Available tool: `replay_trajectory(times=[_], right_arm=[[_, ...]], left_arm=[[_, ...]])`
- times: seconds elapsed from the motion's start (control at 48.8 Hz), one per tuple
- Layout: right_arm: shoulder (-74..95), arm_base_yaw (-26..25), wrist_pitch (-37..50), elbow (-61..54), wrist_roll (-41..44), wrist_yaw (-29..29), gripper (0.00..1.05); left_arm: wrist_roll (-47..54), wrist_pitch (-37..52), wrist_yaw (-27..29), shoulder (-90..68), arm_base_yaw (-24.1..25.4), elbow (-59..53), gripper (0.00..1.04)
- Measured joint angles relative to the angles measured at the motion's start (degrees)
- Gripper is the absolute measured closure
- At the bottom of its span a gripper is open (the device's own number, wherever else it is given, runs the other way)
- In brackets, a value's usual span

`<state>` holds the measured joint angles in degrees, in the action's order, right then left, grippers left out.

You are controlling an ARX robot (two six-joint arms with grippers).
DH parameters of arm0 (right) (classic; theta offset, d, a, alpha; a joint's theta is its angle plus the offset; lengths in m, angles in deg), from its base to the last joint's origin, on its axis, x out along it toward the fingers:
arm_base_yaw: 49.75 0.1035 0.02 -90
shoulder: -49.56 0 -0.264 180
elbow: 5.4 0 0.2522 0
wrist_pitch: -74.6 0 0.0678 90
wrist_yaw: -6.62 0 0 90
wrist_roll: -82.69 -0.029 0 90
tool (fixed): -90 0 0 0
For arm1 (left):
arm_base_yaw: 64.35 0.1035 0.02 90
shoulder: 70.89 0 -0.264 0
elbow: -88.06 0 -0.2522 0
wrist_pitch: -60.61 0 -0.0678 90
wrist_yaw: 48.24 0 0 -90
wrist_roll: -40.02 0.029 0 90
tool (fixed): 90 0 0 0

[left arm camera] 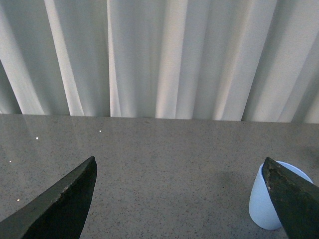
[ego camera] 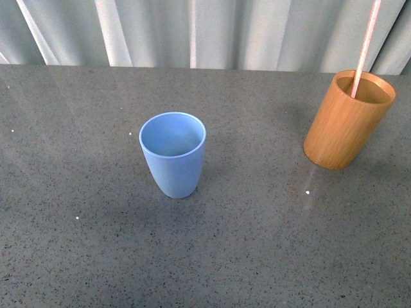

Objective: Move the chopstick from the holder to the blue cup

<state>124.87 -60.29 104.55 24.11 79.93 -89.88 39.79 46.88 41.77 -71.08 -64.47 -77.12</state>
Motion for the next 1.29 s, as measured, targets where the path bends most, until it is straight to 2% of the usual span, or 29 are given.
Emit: replay_trajectory(times=[0.348,0.819,1.004,1.291], right_arm=[[16.9,4.4,5.0,12.0,1.6,-1.2,0.10],[30.3,10.8,-1.3,30.5,2.6,-1.3,0.10],[32.9,13.0,-2.4,33.6,3.4,-0.7,0.10],[36.9,13.7,-3.0,37.7,3.6,0.3,0.10]], left_arm=[[0.0,0.0,0.0,0.0,0.0,0.0,0.07],[0.0,0.0,0.0,0.0,0.0,0.0,0.07],[0.0,0.0,0.0,0.0,0.0,0.0,0.07],[0.0,0.0,0.0,0.0,0.0,0.0,0.07]])
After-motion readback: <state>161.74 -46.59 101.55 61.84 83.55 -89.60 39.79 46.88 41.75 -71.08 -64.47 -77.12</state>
